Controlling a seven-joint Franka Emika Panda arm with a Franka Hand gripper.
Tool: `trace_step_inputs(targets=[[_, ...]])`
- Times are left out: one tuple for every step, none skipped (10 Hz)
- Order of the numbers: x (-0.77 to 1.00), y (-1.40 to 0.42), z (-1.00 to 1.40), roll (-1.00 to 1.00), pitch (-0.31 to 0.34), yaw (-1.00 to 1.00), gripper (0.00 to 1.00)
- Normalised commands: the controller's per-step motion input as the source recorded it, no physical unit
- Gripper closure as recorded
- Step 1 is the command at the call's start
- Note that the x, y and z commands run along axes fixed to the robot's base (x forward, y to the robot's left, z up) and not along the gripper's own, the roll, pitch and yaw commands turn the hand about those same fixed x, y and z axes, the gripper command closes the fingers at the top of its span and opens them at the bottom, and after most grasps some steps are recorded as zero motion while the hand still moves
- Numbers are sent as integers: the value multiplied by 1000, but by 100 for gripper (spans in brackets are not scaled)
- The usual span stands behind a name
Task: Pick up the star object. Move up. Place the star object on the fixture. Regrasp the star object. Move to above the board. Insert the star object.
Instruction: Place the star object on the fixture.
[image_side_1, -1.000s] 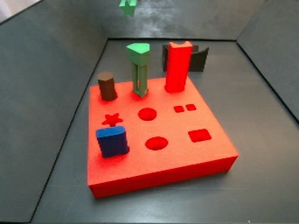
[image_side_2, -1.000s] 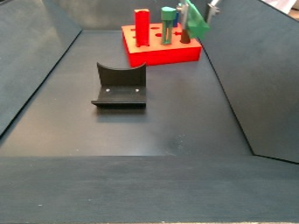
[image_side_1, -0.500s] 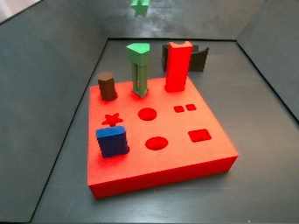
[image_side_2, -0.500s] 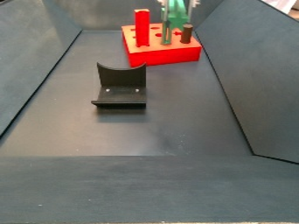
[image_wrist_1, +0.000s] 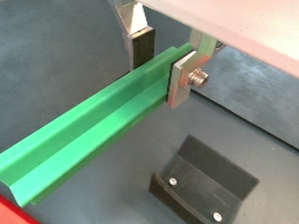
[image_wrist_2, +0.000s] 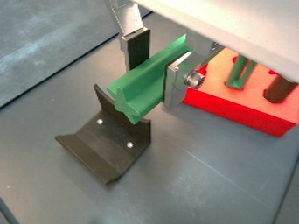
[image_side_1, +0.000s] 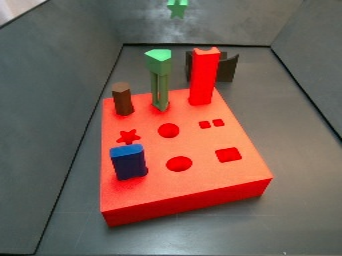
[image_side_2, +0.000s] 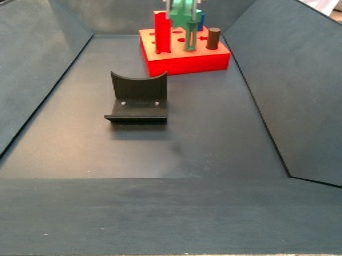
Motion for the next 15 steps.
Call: trace_step_inputs(targets=[[1000,-52,26,44,155,29,100],[1000,-47,20,46,153,32,100],[1000,646,-246,-1000,73,252,100],[1000,711,-267,-1000,78,242,100],[952,572,-173,-1000,77,194,100],[858,393,-91,-1000,93,170,100],[788,270,-55,-1000,117,155,100],[672,111,-24,-1000,164,128,100],[568,87,-24,-1000,197,92,100],[492,70,-17,-965,218,44,100],[442,63,-14,-855,212,13,100],[324,57,-12,-583,183,-58,100],[277,57,-11,-472,171,-81,100],[187,45,-8,-270,145,-99,100],[107,62,-1000,-1000,20,-168,100]])
